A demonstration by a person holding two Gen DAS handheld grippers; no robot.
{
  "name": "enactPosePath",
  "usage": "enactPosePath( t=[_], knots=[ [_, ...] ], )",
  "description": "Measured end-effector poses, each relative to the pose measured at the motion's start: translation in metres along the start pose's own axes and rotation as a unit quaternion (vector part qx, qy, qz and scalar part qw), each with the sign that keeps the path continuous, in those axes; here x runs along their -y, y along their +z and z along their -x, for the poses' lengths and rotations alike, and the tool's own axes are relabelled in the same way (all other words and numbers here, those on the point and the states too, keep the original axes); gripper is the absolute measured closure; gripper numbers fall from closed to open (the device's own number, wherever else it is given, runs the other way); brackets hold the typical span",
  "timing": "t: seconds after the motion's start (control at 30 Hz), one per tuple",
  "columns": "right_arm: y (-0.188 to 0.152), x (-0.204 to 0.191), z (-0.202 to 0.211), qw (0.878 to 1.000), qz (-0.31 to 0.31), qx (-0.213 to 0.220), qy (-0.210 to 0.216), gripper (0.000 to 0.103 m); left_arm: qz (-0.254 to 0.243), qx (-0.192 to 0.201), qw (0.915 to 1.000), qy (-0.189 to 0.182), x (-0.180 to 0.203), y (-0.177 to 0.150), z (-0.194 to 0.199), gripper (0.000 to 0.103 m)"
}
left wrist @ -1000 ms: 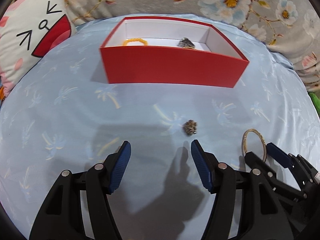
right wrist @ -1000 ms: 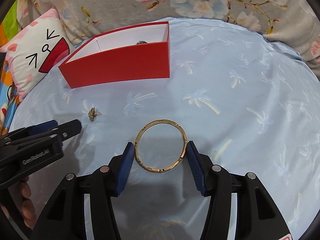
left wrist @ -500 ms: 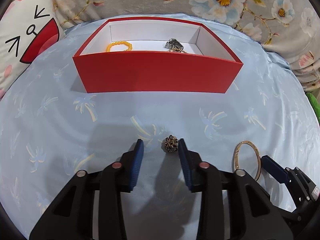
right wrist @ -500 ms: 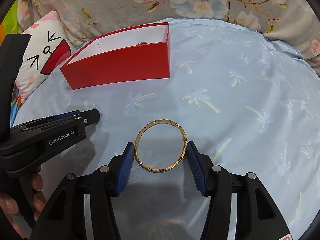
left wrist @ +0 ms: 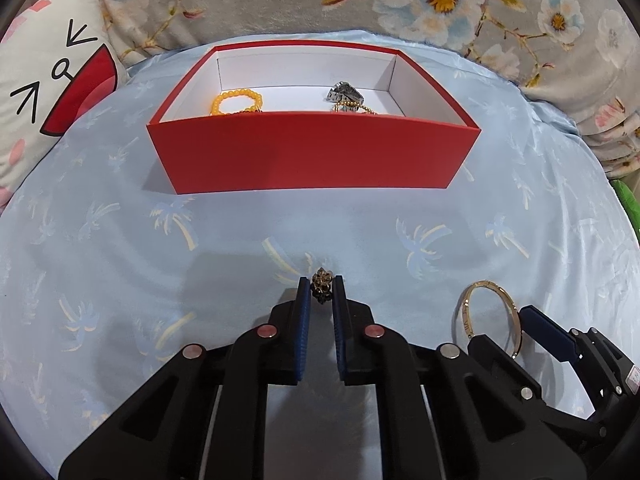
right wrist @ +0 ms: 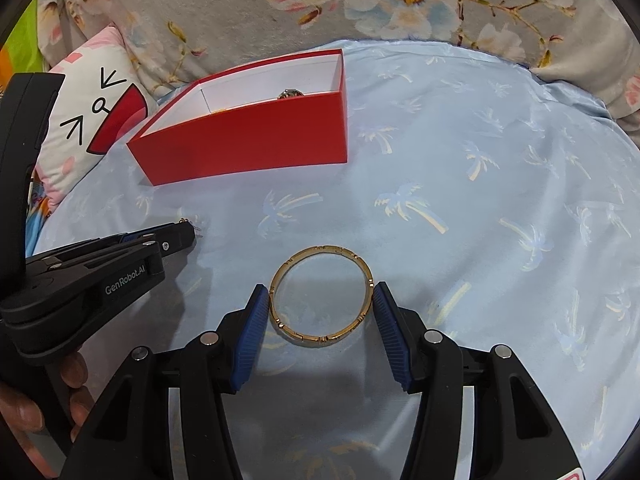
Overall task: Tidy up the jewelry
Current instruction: 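Carry the gold bangle and small bronze ring over the red box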
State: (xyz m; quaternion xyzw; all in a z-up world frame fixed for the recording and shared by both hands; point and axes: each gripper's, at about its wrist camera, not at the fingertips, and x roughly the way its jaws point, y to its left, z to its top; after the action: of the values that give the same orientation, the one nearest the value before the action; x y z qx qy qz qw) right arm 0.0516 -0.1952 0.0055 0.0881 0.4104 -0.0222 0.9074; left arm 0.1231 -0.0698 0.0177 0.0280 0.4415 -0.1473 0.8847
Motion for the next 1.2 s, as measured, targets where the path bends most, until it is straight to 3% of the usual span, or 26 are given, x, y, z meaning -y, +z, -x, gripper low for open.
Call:
enactPosePath(
  t=[0.73,1.2],
  knots=[
    [0.051,-0.040,0.061,0.995,0.032,0.084,0.040,0.051,0.020,0.061,0.9979,0.008,-0.023,0.025,0.076,0.092],
    [0.105,-0.054,0.074,0.989,0.044,0.137,0.043,0.051,0.014,0.109,0.9937,0.024,-0.029,0.081,0.094,0.092]
  ],
)
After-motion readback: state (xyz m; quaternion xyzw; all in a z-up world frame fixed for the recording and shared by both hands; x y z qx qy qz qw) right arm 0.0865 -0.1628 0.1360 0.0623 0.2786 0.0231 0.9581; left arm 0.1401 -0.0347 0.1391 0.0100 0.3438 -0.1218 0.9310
